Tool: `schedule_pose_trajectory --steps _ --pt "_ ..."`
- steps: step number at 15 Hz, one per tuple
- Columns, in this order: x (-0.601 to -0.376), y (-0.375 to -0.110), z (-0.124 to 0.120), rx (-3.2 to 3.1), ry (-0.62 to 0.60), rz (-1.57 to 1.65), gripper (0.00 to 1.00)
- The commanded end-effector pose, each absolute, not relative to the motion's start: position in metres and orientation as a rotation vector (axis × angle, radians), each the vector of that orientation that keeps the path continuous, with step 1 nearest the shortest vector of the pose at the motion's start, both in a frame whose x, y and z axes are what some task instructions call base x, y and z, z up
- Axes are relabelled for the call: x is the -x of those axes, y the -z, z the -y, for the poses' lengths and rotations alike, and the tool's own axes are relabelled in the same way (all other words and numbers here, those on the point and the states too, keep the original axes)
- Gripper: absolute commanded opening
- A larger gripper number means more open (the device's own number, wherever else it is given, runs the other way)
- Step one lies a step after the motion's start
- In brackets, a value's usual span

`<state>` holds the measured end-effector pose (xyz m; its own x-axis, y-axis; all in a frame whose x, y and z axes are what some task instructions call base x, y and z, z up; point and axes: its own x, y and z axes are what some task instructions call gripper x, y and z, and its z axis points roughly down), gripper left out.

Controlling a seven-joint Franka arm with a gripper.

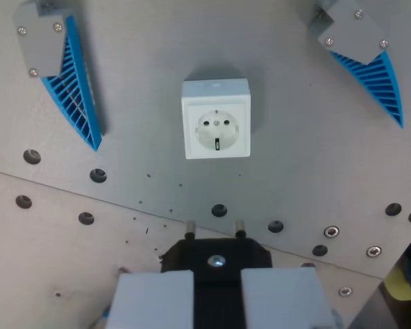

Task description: Move above the white socket

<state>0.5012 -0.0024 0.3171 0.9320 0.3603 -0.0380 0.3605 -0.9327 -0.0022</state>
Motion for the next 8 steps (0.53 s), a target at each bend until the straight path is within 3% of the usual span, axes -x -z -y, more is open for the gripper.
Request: schedule_pose_trajectory --steps 1,8 --pt "-0.494 -0.302 0.009 -3.064 -0.103 -0.619 0.0" --pt "-0.487 -0.266 0.014 -3.063 -0.069 -0.628 0.0"
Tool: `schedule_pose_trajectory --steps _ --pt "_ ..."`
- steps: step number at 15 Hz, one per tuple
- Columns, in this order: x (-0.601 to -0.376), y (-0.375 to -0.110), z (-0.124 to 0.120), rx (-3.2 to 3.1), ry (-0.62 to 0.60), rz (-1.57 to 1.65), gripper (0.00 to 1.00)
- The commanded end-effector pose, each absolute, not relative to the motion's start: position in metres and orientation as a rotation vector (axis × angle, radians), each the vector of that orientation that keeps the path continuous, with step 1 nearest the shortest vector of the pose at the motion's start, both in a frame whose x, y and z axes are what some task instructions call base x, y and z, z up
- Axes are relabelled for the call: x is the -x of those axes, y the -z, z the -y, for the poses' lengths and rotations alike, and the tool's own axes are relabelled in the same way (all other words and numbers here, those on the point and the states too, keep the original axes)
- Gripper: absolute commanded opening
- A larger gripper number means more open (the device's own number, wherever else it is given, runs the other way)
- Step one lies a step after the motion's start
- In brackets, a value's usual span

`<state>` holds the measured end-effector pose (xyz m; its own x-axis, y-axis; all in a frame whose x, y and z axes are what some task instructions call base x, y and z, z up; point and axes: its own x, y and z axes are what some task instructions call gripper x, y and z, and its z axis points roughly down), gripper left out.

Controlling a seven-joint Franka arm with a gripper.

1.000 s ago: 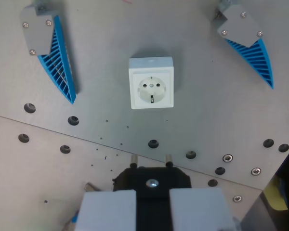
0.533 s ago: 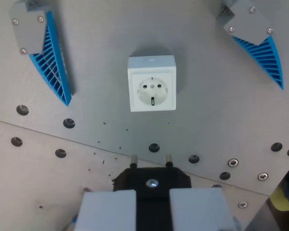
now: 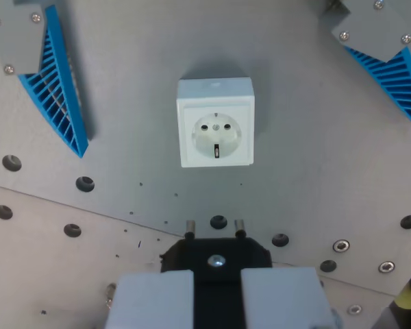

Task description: Move above the white socket

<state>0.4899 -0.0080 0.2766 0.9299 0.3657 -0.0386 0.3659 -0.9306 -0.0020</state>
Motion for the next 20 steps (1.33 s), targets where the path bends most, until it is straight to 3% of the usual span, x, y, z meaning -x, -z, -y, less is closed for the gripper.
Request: schedule_pose_trajectory --steps 1,20 --pt "-0.486 -0.261 0.014 -3.064 -0.066 -0.63 0.0" --pt "-0.461 -0.165 0.027 -3.059 -0.05 -0.645 0.0"
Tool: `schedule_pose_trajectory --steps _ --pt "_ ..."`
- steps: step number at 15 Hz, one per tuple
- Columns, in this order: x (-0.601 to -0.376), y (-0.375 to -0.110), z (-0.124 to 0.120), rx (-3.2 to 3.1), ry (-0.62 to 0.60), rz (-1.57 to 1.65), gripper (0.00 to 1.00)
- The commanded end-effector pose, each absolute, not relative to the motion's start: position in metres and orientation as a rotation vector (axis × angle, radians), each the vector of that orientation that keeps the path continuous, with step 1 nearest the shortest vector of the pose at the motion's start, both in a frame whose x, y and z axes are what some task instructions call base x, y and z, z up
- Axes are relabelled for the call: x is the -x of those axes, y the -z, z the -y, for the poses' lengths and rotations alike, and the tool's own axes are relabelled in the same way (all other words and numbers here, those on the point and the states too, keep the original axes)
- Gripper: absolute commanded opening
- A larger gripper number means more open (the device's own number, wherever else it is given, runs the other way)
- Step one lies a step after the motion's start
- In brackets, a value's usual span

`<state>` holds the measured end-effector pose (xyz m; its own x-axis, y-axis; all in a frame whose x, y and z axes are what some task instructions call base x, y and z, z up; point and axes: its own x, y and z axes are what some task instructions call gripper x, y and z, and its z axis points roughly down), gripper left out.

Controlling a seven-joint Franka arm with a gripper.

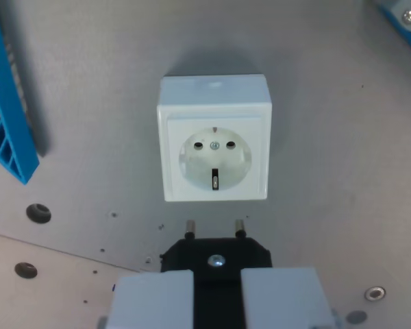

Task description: Move above the white socket

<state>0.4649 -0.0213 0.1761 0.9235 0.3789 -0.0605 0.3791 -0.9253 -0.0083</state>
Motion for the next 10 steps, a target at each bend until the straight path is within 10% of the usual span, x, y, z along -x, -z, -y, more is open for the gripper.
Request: schedule_pose_trajectory --steps 1,10 --pt "-0.46 -0.16 0.027 -3.059 -0.049 -0.646 0.0" --pt "-0.451 -0.118 0.03 -3.058 -0.058 -0.652 0.0"
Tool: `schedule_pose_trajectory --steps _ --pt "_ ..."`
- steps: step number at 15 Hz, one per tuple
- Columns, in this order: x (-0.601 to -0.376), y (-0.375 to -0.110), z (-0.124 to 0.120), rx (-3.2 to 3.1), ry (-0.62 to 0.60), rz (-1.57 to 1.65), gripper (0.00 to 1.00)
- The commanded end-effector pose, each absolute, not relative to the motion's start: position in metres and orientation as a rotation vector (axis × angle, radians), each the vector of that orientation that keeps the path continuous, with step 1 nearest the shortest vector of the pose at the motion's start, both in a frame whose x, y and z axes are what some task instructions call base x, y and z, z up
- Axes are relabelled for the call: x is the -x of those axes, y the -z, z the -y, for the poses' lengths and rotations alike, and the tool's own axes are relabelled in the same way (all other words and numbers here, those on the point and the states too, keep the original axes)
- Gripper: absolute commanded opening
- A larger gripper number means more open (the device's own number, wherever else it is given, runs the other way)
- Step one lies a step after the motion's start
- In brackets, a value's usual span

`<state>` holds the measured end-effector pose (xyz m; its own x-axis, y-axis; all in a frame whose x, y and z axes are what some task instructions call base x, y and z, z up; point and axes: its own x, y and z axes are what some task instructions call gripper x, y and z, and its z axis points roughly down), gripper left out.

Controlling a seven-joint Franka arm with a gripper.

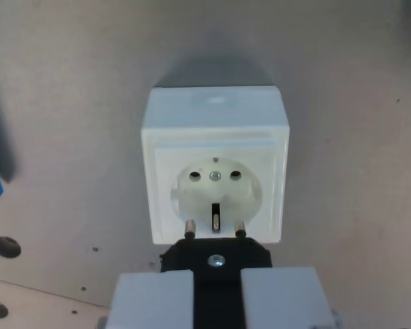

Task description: Move above the white socket

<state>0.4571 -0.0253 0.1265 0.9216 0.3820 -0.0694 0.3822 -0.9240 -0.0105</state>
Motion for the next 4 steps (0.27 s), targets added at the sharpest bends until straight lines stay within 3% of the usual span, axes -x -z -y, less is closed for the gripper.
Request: schedule_pose_trajectory --steps 1,4 --pt "-0.4501 -0.1153 0.0306 -3.059 -0.057 -0.651 0.0" --pt "-0.4476 -0.1102 0.0305 -3.06 -0.057 -0.646 0.0"
